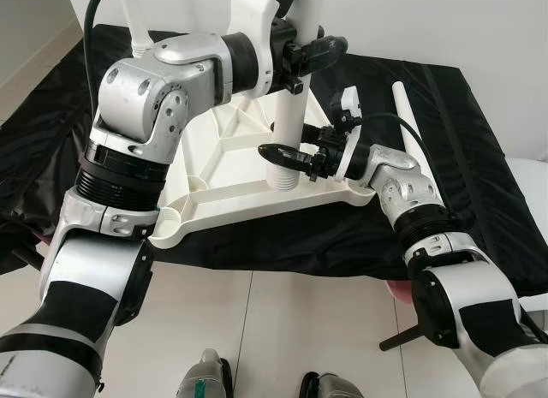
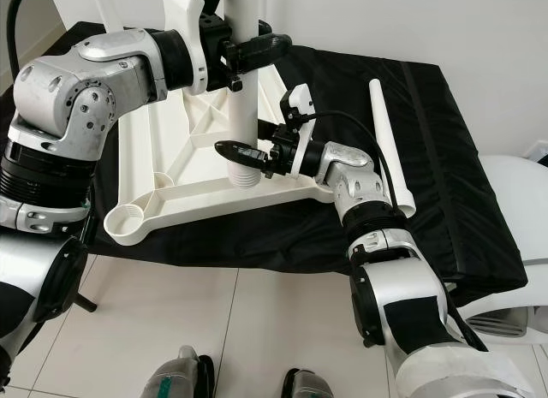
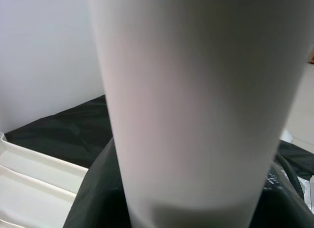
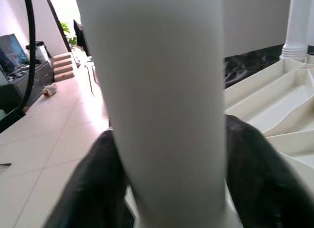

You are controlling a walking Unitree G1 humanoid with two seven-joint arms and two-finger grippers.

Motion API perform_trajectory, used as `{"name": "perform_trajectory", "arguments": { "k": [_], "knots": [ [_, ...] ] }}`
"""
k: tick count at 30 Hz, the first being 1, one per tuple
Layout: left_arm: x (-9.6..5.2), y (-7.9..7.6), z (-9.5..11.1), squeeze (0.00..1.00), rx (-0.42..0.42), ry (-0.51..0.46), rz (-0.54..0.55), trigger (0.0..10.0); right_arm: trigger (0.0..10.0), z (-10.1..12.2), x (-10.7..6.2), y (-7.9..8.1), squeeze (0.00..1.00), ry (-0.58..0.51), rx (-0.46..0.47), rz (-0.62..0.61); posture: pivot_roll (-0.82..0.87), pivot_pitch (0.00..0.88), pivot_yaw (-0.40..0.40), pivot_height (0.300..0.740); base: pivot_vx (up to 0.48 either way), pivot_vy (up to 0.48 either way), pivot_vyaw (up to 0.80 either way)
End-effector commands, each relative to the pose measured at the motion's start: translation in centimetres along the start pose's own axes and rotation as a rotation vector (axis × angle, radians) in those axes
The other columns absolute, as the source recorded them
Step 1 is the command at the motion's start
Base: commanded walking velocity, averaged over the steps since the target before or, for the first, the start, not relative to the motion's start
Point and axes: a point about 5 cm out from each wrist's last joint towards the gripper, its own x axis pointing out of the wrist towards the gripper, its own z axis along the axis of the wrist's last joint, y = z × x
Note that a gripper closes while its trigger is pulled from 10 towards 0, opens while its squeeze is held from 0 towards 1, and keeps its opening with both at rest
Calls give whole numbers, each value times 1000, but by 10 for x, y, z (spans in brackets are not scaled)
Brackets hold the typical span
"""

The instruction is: Building children table

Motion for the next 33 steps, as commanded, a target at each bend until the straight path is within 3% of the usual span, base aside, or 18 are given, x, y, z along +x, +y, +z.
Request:
{"name": "perform_trajectory", "arguments": {
  "k": [1,10,17,18,20,21,33],
  "knots": [
    [-2,-8,5,0,44,-9,-119,10000,0,5,-1,-2,0,7,4,4,90,66,-29,740,0,0,0],
    [-3,-6,2,0,59,0,-125,10000,0,10,0,-3,0,-13,1,15,88,64,-28,740,0,0,0],
    [0,-14,2,0,100,6,-151,10000,0,11,4,-3,0,-17,3,18,89,63,-29,740,0,0,0],
    [0,-14,2,0,95,4,-152,10000,10000,11,5,-3,0,-11,0,12,90,62,-29,740,0,0,0],
    [0,-14,2,0,90,2,-152,10000,10000,10,5,-3,0,-7,-3,6,90,62,-29,740,0,0,0],
    [0,-13,3,1000,76,-6,-149,10000,10000,10,6,-3,0,-4,-4,5,90,58,-29,740,0,0,0],
    [-2,-5,8,1000,21,-30,-125,10000,10000,10,9,-5,0,-19,-19,-34,95,45,-32,740,0,0,0]
  ]
}}
